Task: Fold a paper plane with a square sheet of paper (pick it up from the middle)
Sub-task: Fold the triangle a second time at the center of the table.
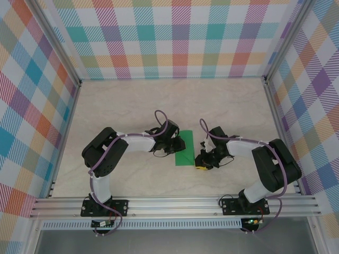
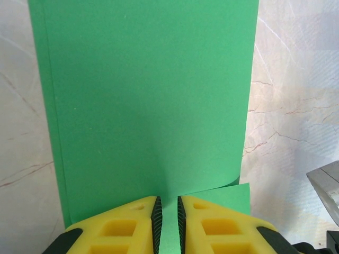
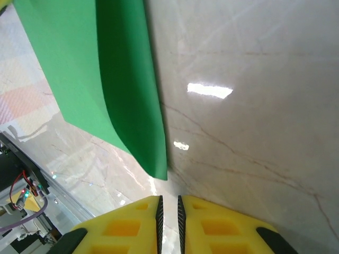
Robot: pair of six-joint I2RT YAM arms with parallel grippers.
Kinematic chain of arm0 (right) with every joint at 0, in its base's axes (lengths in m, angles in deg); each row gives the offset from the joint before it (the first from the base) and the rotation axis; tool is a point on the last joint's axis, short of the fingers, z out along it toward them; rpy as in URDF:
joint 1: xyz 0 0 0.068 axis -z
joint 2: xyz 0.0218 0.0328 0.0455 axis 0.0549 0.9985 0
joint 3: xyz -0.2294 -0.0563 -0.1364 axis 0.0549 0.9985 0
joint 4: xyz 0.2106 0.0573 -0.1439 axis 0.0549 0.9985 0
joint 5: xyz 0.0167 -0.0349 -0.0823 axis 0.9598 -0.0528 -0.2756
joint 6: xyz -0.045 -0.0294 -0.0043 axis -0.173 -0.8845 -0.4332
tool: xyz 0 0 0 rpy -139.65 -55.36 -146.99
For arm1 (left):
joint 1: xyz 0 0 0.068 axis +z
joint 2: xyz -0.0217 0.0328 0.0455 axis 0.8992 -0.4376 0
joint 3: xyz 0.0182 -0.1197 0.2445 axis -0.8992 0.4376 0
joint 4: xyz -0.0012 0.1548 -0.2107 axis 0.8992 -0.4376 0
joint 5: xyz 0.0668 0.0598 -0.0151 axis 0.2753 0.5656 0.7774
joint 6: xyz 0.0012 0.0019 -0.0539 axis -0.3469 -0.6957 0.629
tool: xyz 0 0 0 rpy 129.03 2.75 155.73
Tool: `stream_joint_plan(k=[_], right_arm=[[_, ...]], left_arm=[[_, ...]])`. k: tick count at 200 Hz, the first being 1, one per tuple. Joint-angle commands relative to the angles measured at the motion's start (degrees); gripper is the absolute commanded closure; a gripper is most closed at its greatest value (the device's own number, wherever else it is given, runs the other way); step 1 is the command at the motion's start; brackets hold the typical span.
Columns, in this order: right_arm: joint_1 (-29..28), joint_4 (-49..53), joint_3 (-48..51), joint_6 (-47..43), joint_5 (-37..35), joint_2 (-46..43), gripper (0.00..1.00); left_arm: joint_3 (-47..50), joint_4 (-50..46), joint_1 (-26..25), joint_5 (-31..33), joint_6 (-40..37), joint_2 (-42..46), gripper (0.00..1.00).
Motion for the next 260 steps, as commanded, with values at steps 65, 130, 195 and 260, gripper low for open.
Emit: stream_joint_plan(k=[65,130,195,260], right_arm=[[0.22,-5.42,-8.12,4.67,4.87,5.18,0.82],[0.17,-3.27,-4.29,2.22,0.30,8.69,0.84],[0.22,-4.12,-2.71,2.75,-1.94,8.73,0.85],[0.23,-4.47,-3.05,3.13,-1.79,9.16,0.87]], left_arm=[[0.49,-1.65,-1.02,0.98,-0.18,-2.30,0.80],[-0.67,-2.39,-1.13,0.99,-0.74,-1.60,0.78],[-5.38,-6.20,-1.14,0.90,-3.81,2.91,0.69],[-0.31,1.02,-2.74,-3.55,0.06,4.97,0.83]])
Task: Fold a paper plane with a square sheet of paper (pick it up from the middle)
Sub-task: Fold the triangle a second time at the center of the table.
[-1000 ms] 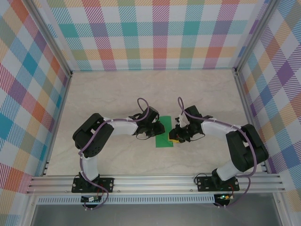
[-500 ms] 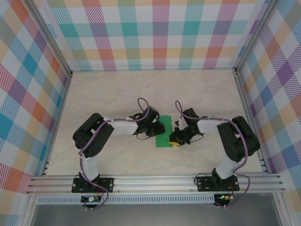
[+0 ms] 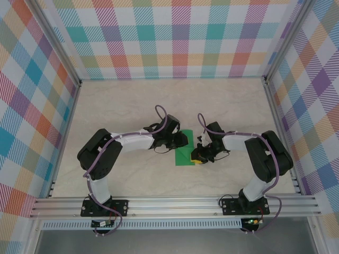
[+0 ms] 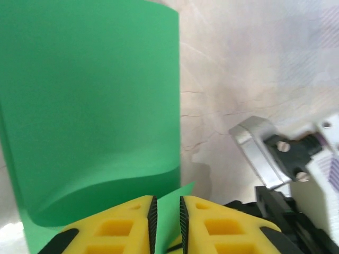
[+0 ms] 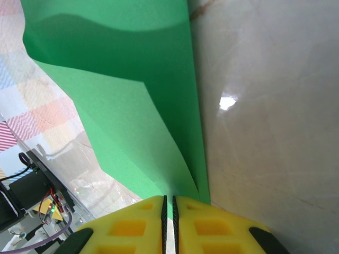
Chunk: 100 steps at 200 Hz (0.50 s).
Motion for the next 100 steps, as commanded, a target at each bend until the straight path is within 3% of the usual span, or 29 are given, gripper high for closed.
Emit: stream_joint_plan(k=[1,100], right_arm=[[0.08,1.53,1.71,-0.14,-3.86,1.54,0.87],[0.08,1.39,2.22,0.15,-4.03,1.99,0.90]], left_arm=[[2.55,3.23,-2.58,-2.24,1.58,1.29,0.83],[6.29,7.34,-5.43,1.39,3.65,-3.65,0.90]])
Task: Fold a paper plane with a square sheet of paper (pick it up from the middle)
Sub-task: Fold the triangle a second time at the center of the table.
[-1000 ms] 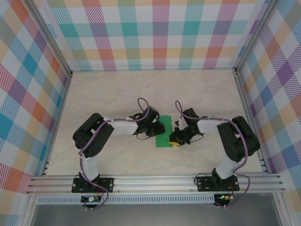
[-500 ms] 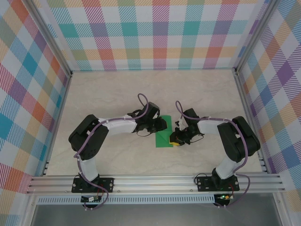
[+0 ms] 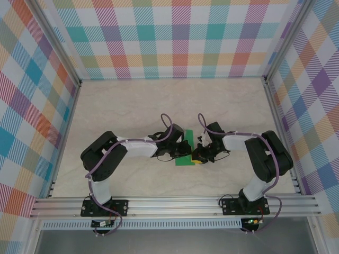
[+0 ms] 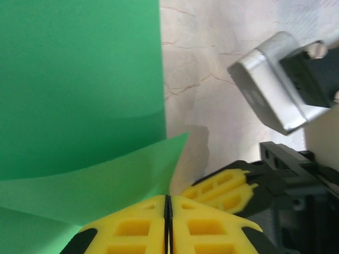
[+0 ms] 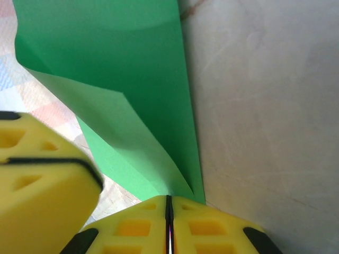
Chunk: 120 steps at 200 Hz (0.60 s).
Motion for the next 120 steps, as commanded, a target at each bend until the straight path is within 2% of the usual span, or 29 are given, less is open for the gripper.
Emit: stream_joint_plan(k=[1,65,120], right_arm=[[-0.03,1.59,1.91,-0.02,-3.81,1.96,0.90],[-0.04,1.62,2.73,-0.28,-5.31,2.75,0.92],[-0.03,1.82,2.99,-0.31,-5.94,2.85,0.94]], left_arm=[[1.88,1.22,-0.38,2.40,0.55,-2.41,0.90],[4.74,2.38,-0.31,9.12,1.21,-3.45,0.90],[4.33,0.26,0.64,10.84,0.23,-1.46,0.88]])
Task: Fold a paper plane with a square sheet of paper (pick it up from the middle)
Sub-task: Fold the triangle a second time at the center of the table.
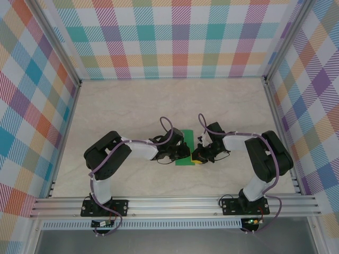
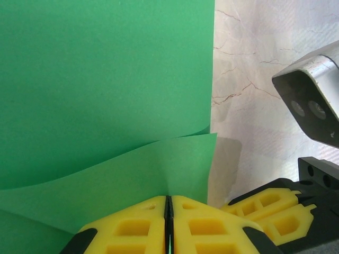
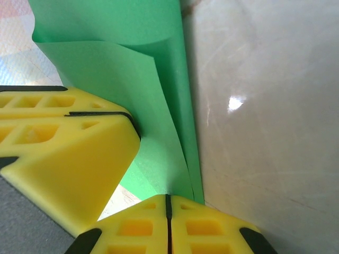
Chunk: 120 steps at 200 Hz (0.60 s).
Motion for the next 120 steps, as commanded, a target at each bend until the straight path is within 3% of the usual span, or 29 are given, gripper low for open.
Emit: stream_joint_plan(k=[1,120], right_arm=[[-0.19,2.38,2.59,-0.32,-6.23,2.80,0.93],[-0.14,2.69,2.25,0.09,-7.14,3.87,0.95]], left_arm=[[1.40,-4.62,0.72,6.57,-0.81,0.37,0.88],[3.15,-2.59,4.65,6.10,-2.41,0.56,0.85]])
